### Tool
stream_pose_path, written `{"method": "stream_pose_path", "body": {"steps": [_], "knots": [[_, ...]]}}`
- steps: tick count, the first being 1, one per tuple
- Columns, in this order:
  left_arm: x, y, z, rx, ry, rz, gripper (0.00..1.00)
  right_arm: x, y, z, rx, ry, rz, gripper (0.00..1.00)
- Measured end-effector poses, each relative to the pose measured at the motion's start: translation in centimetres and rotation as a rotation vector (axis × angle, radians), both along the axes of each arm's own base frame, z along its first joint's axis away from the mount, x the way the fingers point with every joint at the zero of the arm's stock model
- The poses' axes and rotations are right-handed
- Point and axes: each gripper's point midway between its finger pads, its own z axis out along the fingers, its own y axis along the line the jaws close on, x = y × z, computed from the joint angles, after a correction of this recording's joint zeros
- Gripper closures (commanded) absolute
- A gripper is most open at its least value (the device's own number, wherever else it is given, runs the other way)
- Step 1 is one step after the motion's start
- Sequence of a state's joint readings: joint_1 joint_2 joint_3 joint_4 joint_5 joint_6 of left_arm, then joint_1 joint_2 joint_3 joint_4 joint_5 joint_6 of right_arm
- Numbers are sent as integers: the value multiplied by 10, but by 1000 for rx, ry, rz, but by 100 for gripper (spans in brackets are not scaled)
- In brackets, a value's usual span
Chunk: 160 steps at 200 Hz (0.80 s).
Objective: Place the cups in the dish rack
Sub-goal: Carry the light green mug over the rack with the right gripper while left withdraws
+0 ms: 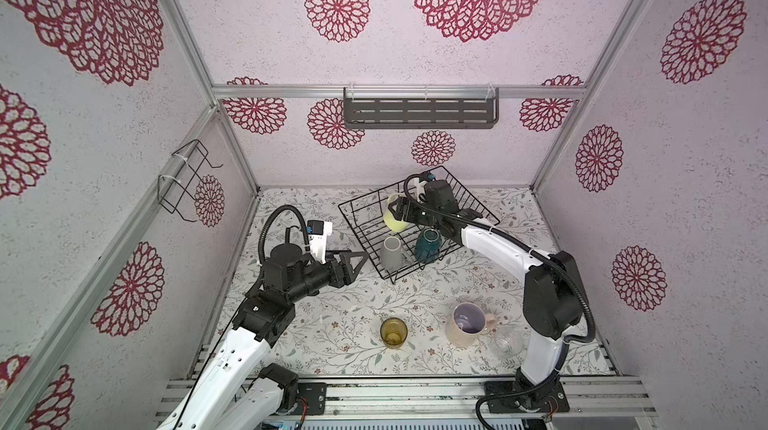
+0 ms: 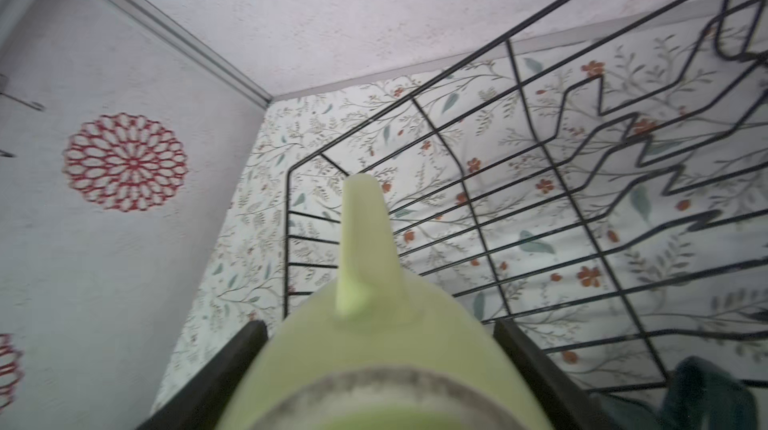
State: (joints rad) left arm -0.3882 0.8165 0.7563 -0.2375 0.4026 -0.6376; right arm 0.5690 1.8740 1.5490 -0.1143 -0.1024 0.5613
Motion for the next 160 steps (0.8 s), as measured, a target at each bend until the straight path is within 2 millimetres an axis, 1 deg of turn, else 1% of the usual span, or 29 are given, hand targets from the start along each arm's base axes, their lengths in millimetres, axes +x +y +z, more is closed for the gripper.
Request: {"method": "stream_pose_path", "body": {"steps": [19,44,63,84,108,125,145,160], "knots": [[2,7,-10,20,32,47,30,11,-6,-14,-98,-3,-23,46],[3,15,-22,46,76,91,30,26,-9,-27,-202,-17,-31,46],[1,19,-27,58,91,110,30,37,-8,-35,-269,-26,-20,46],[-2,24,-30,69,102,129,30,44,-4,-45,-333,-25,22,46],[-5,28,-29,69,97,146,30,46,1,-53,-416,-25,105,45],[-7,31,-28,72,96,156,30,43,-1,-58,-479,-24,158,45],[-10,33,-28,75,98,161,30,39,-4,-58,-544,-33,216,42],[-11,34,-28,75,99,163,30,37,-6,-57,-589,-51,267,43]]}}
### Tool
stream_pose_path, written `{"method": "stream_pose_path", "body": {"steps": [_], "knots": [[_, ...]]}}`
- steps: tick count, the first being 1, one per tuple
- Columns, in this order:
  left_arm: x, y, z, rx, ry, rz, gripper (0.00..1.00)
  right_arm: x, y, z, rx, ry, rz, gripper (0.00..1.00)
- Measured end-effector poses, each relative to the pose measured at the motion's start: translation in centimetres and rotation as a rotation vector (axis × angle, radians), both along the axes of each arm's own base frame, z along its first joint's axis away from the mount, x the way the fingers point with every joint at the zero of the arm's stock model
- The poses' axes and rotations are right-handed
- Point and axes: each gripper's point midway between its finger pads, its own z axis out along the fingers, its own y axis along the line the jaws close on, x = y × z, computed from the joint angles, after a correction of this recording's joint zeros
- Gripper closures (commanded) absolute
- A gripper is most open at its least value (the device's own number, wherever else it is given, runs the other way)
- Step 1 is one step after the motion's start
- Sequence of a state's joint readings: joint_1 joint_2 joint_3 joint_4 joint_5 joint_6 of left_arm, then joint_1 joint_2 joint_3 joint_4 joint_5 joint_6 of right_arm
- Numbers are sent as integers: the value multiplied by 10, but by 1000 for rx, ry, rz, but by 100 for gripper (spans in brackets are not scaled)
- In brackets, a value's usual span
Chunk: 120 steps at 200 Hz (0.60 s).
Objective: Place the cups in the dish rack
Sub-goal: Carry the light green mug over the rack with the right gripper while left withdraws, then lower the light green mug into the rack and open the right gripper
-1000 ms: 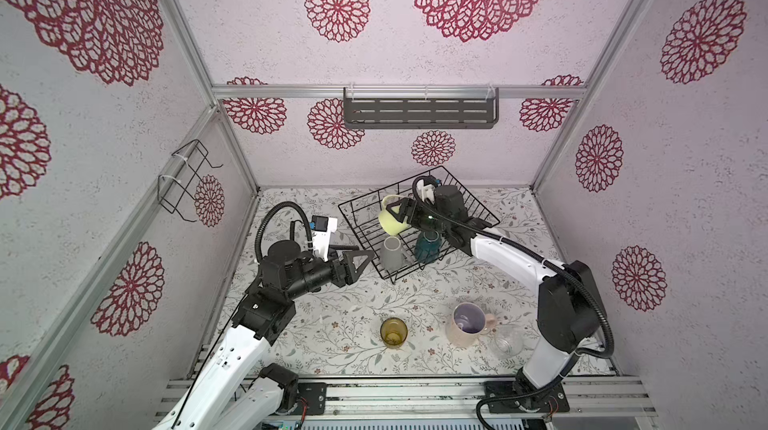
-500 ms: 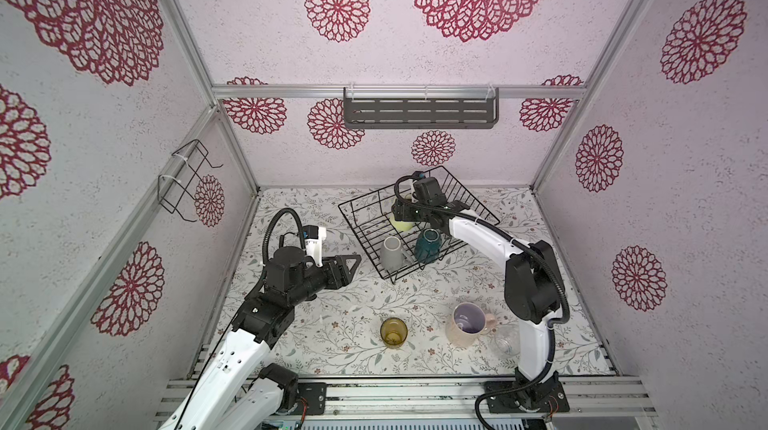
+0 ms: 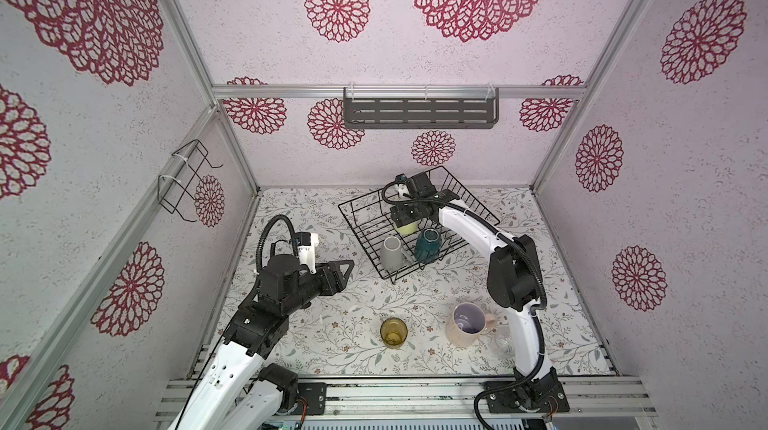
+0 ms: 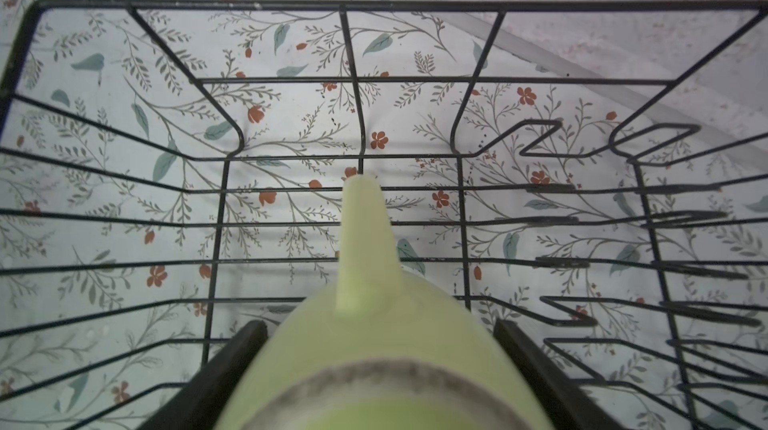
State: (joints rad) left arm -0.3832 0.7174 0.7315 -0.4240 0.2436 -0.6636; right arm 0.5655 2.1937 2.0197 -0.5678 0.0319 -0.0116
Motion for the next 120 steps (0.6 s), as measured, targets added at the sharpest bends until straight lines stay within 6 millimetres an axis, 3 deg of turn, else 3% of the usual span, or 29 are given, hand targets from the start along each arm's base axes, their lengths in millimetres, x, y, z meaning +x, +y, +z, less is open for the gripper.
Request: {"method": "stream_pose_path", "body": {"steps": [43,73,95,120], "knots": [[-1,0,-2,-10,18,6,33,-3,-7,-4,-40,17,128,42],[-1,-1,-4,-15,27,2,34,0,-24,-18,-79,43,194,38],[-1,-1,-5,-17,32,2,43,2,-33,-29,-100,63,238,37],[1,-3,-9,-12,50,-5,46,1,-37,-36,-119,68,289,34]]}}
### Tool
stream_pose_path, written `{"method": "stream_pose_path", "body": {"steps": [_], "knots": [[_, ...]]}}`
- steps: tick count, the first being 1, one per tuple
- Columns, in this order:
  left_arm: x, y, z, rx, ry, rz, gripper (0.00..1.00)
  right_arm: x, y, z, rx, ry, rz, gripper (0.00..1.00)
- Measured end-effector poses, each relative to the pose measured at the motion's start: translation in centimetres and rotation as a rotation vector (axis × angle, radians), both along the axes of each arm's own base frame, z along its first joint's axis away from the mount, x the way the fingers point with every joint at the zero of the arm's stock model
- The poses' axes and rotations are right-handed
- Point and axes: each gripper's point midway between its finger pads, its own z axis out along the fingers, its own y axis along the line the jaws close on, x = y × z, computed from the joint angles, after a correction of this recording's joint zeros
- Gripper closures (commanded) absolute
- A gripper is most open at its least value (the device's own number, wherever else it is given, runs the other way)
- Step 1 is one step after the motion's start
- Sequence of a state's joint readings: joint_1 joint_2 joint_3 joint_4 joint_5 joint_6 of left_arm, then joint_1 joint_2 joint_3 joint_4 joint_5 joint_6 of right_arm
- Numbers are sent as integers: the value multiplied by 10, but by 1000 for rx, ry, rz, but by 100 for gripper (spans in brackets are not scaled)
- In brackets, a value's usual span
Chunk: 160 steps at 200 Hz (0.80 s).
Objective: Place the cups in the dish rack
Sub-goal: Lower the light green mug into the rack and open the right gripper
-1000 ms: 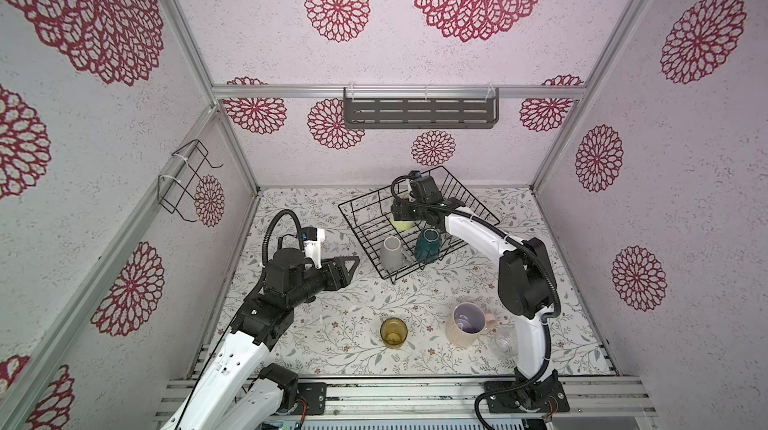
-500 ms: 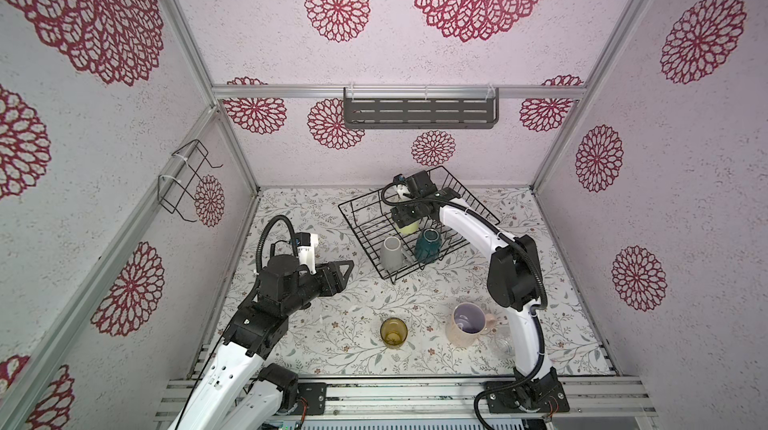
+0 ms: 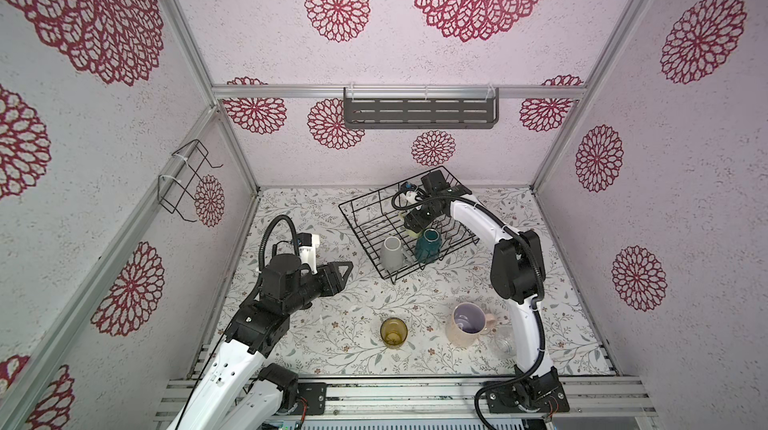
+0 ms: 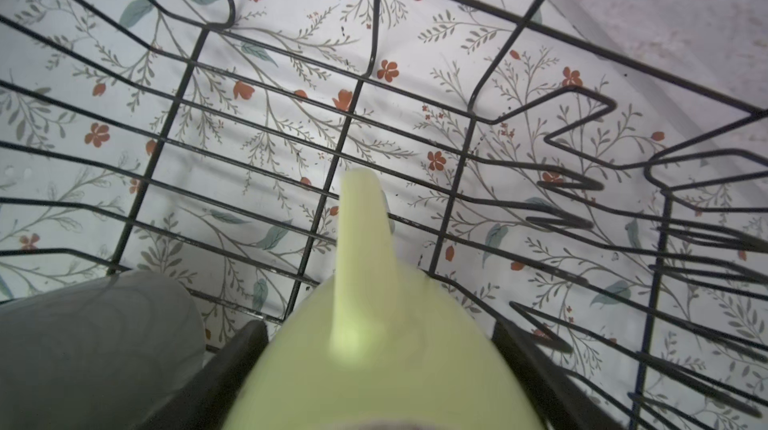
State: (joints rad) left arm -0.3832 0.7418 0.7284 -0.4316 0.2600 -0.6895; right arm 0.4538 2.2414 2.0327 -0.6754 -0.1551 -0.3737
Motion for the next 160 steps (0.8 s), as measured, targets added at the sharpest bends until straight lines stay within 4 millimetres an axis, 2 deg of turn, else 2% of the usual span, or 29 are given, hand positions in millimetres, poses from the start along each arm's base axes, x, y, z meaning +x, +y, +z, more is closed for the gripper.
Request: {"method": "stream_pose_path", "body": {"steps": [52,109,160], "knots": [[0,-1,-1,-8,13,1,48,-8,0,-5,-42,-1,102,28],[0,-1,-2,-13,18,5,48,-14,-6,-21,-96,0,168,21],[0,-1,-2,-19,22,9,39,-15,-10,-25,-117,5,173,12]]}}
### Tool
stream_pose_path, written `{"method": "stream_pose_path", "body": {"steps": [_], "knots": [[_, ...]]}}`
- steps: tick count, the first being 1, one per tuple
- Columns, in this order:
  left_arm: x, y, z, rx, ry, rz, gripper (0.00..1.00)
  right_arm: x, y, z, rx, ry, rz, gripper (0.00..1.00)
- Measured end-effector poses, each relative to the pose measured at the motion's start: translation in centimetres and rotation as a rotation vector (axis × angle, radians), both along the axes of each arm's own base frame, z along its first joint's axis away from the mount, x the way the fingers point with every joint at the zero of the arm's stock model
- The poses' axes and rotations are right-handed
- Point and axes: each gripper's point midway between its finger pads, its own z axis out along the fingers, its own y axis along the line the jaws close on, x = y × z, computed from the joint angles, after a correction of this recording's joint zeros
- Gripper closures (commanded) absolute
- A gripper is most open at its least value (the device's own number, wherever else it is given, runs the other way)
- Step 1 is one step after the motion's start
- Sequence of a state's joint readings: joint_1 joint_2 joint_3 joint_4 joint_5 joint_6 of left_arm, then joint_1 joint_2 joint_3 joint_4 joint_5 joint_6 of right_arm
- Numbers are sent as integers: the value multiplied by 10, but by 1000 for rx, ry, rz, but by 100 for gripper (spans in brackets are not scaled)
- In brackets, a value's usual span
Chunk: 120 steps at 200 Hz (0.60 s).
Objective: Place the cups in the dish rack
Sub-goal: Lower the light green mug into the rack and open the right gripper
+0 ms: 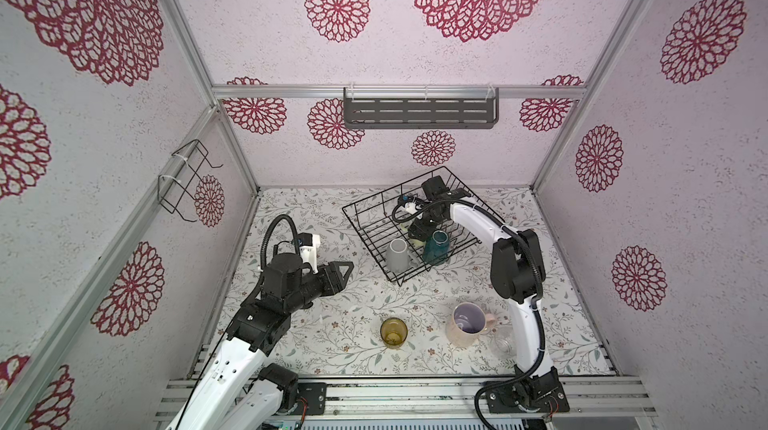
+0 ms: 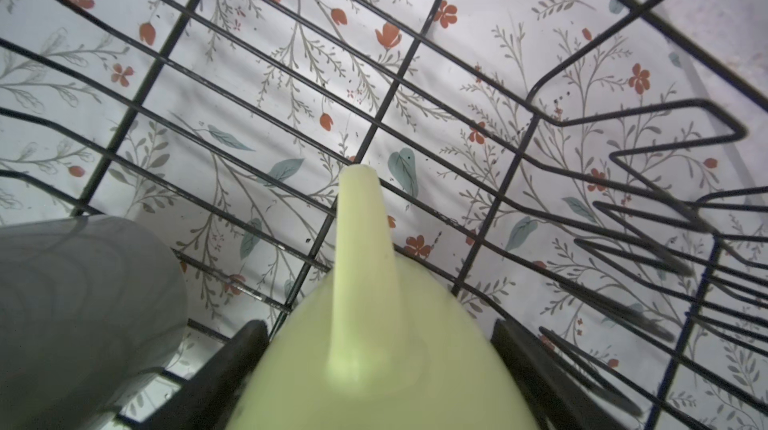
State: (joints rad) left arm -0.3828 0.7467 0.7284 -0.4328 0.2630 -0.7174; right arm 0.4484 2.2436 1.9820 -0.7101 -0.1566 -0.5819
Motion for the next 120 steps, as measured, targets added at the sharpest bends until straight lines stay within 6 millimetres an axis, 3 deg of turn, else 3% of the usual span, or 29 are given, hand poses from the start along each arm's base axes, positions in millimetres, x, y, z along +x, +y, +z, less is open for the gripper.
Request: {"method": "stream_pose_path", "body": {"steps": [39,120], "knots": [[-1,2,1,-2,1,8,33,2,-7,5,-24,-17,-18,10],[-10,6,4,-4,-4,14,31,-5,-20,21,-50,-9,-57,12]]}}
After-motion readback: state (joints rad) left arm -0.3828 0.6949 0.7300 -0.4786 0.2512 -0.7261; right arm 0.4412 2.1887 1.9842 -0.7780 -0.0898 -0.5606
